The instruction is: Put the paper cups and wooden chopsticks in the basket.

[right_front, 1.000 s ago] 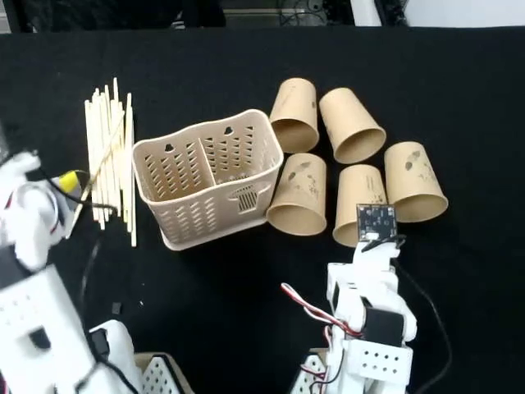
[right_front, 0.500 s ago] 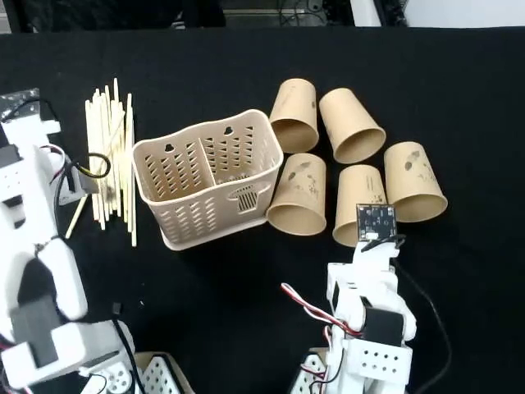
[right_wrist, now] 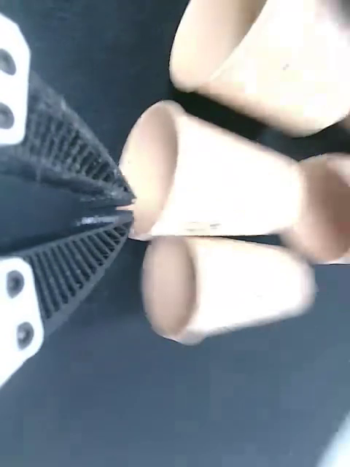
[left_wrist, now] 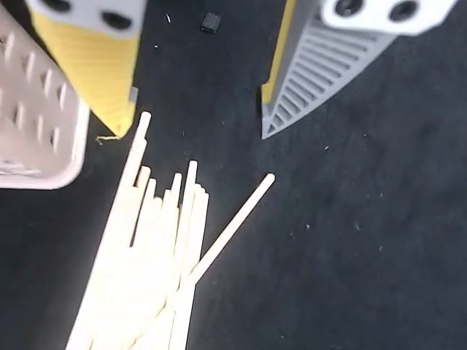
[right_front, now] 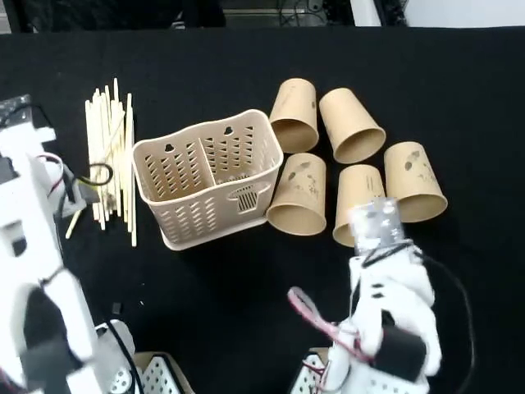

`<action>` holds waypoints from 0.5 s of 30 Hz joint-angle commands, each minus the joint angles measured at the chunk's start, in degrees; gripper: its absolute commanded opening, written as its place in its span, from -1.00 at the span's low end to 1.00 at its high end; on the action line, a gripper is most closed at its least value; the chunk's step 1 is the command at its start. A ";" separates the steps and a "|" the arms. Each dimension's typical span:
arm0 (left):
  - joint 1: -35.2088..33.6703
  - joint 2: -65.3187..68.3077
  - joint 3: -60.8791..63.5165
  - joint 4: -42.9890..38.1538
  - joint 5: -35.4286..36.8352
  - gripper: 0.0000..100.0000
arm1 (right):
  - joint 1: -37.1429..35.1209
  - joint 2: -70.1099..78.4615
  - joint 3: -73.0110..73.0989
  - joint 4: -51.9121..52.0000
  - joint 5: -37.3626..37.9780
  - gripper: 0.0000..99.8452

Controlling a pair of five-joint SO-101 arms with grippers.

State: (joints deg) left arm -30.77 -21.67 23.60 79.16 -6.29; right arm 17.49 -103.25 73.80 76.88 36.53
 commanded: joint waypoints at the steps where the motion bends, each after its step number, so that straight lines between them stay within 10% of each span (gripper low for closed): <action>1: 0.31 -16.70 6.20 0.26 0.70 -0.44 | -15.47 -3.30 -7.78 3.96 2.90 -0.63; 7: 0.31 -35.25 19.47 -5.36 0.62 -0.44 | -31.91 -1.80 7.25 -5.27 2.64 -0.35; 15: 0.66 -41.49 29.05 -8.97 0.62 -0.44 | -29.54 -1.10 22.90 -31.38 2.37 -0.31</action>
State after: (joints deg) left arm -30.77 -61.93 51.56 71.78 -6.20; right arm -13.01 -103.34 92.79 58.86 38.46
